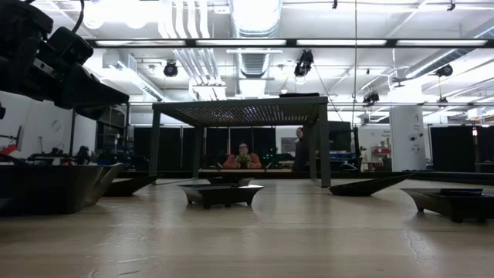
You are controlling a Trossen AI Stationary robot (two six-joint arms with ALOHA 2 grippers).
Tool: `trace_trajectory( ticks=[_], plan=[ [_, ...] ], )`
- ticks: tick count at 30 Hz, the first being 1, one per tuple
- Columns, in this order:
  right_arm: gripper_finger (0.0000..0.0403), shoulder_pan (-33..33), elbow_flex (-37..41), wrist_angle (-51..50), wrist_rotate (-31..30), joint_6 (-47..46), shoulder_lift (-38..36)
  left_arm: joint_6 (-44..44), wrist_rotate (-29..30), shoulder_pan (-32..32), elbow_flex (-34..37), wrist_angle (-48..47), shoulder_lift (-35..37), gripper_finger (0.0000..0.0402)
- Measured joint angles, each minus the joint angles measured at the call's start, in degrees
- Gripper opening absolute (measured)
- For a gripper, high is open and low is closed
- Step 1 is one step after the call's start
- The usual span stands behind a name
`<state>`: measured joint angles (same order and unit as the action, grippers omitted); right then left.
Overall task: Pick & Place Mini shaped plates
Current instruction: Stack the black distorted square plate on top of the other black distorted square plate on the shelf
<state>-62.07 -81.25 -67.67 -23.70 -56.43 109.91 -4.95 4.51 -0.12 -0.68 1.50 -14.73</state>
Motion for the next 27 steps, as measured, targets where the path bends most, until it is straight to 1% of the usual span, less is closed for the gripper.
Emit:
trace_trajectory(
  ticks=[4,6,8,11,20,24,27],
  plan=[
    [0.0008,1.1,-3.2,-4.9,-3.9,1.5,0.0,0.0,0.0,0.0,0.0,0.0,0.0,0.0],
    [0.0008,1.7,-4.8,-6.8,-6.9,3.1,0.0,0.0,0.0,0.0,0.0,0.0,0.0,0.0],
    [0.0008,2.6,-6.1,-8.3,-10.6,5.5,0.0,0.0,0.0,0.0,0.0,0.0,0.0,0.0],
    [0.0008,4.5,-7.2,-8.9,-13.8,10.4,-0.2,0.0,0.0,0.0,0.0,0.0,0.0,0.0],
    [0.0008,13.0,-7.5,-11.1,-16.4,21.1,-5.1,0.0,0.0,0.0,0.0,0.0,0.0,0.0],
    [0.0008,17.1,-7.5,-11.9,-18.3,26.5,-9.9,0.0,0.0,0.0,0.0,0.0,0.0,0.0],
    [0.0008,21.2,-7.5,-11.4,-18.5,30.3,-14.6,0.0,0.0,0.0,0.0,0.0,0.0,0.0]
  ],
)
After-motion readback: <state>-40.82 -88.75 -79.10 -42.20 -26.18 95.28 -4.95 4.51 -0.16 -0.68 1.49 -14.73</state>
